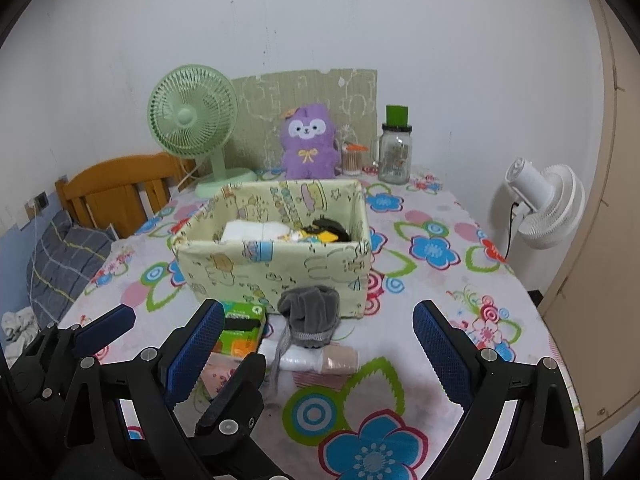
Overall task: Organize soft objects
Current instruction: 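Grasp the green tissue pack with the left tool while the right tool grasps the grey sock bundle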
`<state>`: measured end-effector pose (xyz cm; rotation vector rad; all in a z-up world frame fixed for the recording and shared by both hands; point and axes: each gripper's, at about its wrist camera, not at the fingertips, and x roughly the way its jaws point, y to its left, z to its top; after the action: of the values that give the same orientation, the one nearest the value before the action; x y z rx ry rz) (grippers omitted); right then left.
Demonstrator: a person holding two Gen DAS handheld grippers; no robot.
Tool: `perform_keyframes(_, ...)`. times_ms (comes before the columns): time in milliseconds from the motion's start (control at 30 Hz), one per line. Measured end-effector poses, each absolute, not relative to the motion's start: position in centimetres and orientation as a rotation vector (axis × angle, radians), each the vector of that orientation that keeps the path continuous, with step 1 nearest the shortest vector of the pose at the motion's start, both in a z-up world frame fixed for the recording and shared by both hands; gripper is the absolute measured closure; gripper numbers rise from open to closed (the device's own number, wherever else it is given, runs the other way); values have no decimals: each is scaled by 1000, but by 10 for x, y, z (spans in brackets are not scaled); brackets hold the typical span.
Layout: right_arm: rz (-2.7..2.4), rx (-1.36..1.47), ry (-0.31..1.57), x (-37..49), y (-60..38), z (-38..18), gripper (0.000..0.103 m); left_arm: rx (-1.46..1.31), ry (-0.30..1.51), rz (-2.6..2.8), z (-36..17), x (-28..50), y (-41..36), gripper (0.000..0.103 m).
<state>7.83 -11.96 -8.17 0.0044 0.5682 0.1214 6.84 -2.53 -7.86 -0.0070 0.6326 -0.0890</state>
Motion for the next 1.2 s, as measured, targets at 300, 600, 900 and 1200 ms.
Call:
perform_keyframes(300,129,10,625,95,-116,-105,6,-17,687,-71,-100,83,-20,0)
perform_keyframes(600,116,5,661,113,-115,-119,6,-17,703,-61,-113,101,-18,2)
perform_keyframes(900,111,6,696,133,-114,-131,6,-39,739,-64,-127,118,-15,16)
perform_keyframes(1200,107,13,725,151,-113,-141,6,-73,791,-68,-138,135,-15,41)
